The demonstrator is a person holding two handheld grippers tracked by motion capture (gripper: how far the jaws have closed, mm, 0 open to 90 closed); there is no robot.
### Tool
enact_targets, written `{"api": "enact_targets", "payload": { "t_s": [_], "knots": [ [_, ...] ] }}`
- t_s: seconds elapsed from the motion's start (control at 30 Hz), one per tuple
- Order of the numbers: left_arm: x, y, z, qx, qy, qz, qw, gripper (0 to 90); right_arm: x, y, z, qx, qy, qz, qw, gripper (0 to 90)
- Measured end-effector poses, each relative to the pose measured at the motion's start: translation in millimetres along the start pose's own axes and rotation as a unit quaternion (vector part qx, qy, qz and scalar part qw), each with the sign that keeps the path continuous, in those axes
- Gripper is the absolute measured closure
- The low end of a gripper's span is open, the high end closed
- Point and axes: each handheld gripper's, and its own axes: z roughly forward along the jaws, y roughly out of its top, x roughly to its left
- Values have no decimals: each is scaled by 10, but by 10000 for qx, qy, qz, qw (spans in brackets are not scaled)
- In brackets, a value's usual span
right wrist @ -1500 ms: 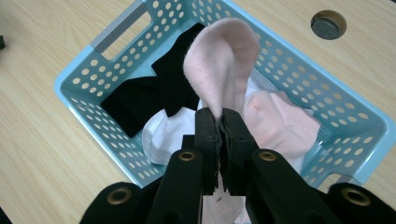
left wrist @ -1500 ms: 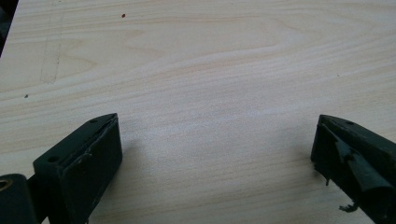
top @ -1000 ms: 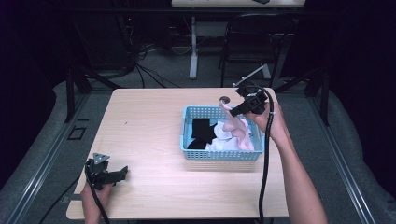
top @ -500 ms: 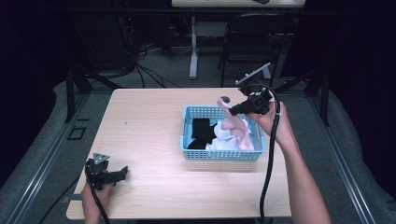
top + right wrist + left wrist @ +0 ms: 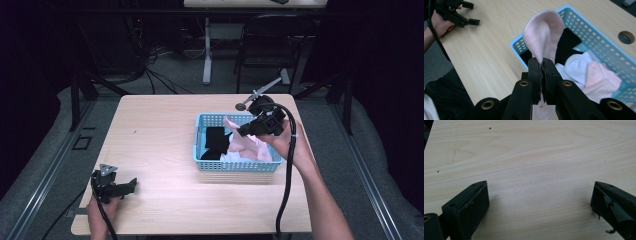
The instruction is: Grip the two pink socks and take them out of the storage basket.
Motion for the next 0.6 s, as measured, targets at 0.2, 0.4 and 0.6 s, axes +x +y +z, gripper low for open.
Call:
{"api": "enact_targets", "payload": {
  "t_s": [0.2, 0.4, 0.6],
  "knots": [
    [0, 1, 1, -1, 0, -1, 10000, 19, 147, -61, 99, 40, 178, -151, 9997, 865],
    [0, 1, 2, -1, -1, -2, 10000, 19, 277, -142, 282, 119, 381, -283, 9988, 865],
    [0, 1, 2, -1, -1, -2, 10000, 19, 431, -238, 506, 212, 537, -427, 9974, 864]
  ]
}}
